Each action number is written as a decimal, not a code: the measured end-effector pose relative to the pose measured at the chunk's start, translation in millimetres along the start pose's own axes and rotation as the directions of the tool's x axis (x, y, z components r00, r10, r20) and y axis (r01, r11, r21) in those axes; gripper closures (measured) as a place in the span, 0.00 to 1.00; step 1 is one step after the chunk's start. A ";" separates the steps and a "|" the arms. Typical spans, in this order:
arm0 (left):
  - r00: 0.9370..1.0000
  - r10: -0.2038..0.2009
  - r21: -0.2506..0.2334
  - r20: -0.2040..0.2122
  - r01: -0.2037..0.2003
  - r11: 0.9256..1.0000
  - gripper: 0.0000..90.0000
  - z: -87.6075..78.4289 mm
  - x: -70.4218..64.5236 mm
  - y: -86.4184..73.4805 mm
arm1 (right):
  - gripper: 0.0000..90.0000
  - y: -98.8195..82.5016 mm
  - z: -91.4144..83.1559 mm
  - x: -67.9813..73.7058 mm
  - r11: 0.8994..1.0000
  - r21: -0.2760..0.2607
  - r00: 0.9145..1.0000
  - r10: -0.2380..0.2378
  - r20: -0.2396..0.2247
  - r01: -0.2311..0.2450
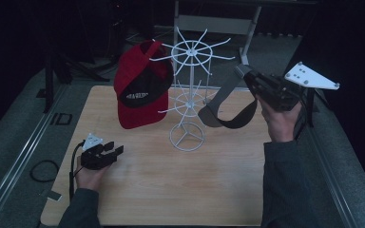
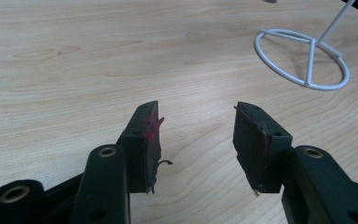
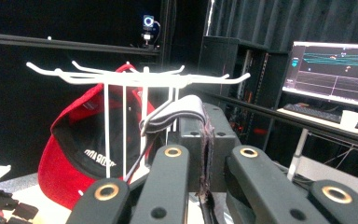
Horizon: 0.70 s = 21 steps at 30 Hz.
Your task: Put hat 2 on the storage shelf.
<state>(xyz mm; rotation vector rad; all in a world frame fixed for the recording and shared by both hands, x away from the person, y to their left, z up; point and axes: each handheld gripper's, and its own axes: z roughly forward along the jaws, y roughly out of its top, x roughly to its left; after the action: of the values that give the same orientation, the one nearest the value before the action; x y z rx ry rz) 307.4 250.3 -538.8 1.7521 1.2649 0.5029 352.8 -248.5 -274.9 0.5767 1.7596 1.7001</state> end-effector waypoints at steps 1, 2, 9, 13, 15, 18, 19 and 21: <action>1.000 0.000 0.000 0.000 0.000 1.000 0.58 -0.1 0.1 0.0 | 0.98 0.9 0.1 0.2 1.000 -0.002 1.000 0.001 0.001 -0.001; 1.000 -0.001 -0.001 0.000 0.001 1.000 0.58 0.0 0.2 0.0 | 0.98 1.8 0.0 0.4 1.000 -0.004 1.000 0.001 0.000 -0.001; 1.000 0.001 0.002 0.000 -0.001 1.000 0.58 0.1 0.0 -0.1 | 0.98 7.6 -0.6 0.2 1.000 -0.018 1.000 -0.003 -0.001 0.003; 1.000 -0.001 0.002 0.001 0.001 1.000 0.57 0.5 0.1 -0.1 | 0.98 10.7 -0.4 -1.2 1.000 -0.026 1.000 0.002 -0.002 -0.002; 1.000 -0.004 0.000 0.001 0.004 1.000 0.57 0.8 0.0 0.0 | 0.98 12.0 -0.4 -2.5 0.999 -0.032 1.000 0.006 -0.005 -0.006; 1.000 -0.004 0.001 0.001 0.004 1.000 0.58 0.8 0.1 0.2 | 0.98 14.0 0.1 -3.0 0.999 -0.037 1.000 0.010 -0.005 -0.010; 1.000 -0.003 0.001 0.001 0.003 1.000 0.57 0.8 0.1 0.2 | 0.98 14.8 0.1 -3.2 0.999 -0.037 1.000 0.006 -0.006 -0.007; 1.000 -0.004 0.000 0.001 0.004 1.000 0.57 0.7 0.1 0.2 | 0.98 16.0 0.4 -3.3 0.999 -0.039 1.000 0.005 -0.005 -0.005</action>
<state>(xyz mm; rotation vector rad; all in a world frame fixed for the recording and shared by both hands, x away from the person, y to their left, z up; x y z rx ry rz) 308.1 250.1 -538.9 1.7498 1.2675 0.4997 353.7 -249.2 -258.6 0.5605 1.7262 1.7366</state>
